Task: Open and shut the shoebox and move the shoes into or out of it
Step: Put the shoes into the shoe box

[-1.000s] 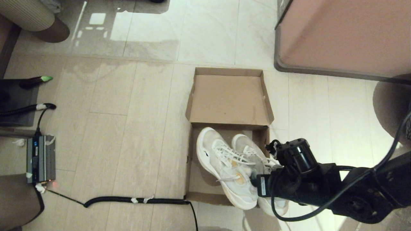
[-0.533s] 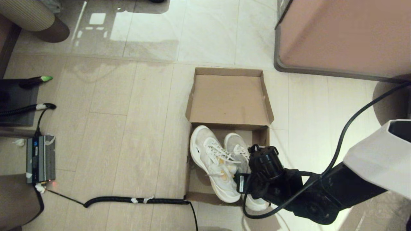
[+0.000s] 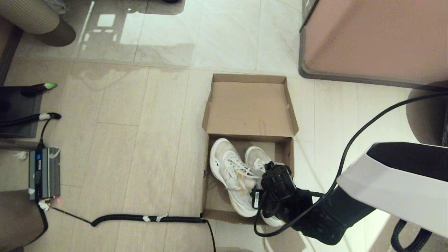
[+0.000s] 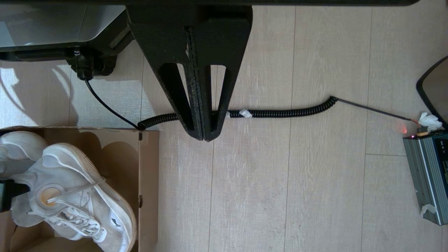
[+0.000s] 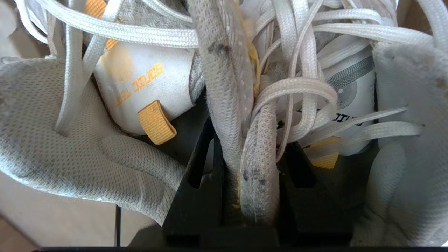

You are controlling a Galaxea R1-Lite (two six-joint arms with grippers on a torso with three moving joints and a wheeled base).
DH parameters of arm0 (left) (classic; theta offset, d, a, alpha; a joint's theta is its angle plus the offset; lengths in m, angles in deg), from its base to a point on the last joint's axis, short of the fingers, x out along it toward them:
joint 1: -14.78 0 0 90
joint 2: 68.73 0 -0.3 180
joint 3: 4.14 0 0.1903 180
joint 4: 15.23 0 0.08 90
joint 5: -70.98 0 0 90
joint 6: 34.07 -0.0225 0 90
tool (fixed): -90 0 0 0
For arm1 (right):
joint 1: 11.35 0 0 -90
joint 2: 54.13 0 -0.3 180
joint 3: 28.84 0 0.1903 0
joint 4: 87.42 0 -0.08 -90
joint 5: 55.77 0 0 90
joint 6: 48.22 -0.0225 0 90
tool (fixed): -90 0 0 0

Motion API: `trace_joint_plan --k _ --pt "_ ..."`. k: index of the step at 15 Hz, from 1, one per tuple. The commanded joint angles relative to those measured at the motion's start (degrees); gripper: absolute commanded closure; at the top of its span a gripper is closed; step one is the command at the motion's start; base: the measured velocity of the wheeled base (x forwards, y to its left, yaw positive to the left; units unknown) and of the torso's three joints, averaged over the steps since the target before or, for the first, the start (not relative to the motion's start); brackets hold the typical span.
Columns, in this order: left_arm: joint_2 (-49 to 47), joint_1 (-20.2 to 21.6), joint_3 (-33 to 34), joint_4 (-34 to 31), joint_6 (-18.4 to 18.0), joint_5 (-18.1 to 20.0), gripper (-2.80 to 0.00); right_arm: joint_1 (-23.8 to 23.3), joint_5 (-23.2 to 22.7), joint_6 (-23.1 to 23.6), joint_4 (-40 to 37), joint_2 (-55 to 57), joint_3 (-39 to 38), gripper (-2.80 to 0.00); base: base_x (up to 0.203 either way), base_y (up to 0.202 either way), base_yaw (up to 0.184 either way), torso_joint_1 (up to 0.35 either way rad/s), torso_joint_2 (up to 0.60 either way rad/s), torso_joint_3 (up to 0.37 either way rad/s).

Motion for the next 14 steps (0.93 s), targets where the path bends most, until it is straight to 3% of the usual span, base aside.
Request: trace_joint_plan --k 1,2,3,9,14 --pt "0.02 0.01 0.01 0.06 0.06 0.00 0.00 -0.31 0.75 -0.20 0.25 2.17 1.29 0.00 0.000 0.000 0.000 0.000 0.00 0.000" --pt "0.02 0.01 0.01 -0.02 0.07 0.00 0.00 -0.72 0.76 -0.20 0.25 2.27 1.81 0.00 0.000 0.000 0.000 0.000 0.00 0.000" --pt "0.02 0.01 0.01 0.01 0.04 0.00 0.00 -1.06 1.01 -0.20 0.32 2.65 2.61 -2.80 0.000 0.000 0.000 0.000 0.00 0.000" --pt "0.02 0.01 0.01 0.06 0.24 0.00 0.00 -1.18 3.84 0.47 0.26 2.72 6.09 -2.80 0.000 0.000 0.000 0.000 0.00 0.000" --pt "0.02 0.01 0.11 0.74 0.58 -0.02 0.00 -1.20 3.14 0.19 -5.74 -10.51 3.74 -2.80 0.000 0.000 0.000 0.000 0.00 0.000"
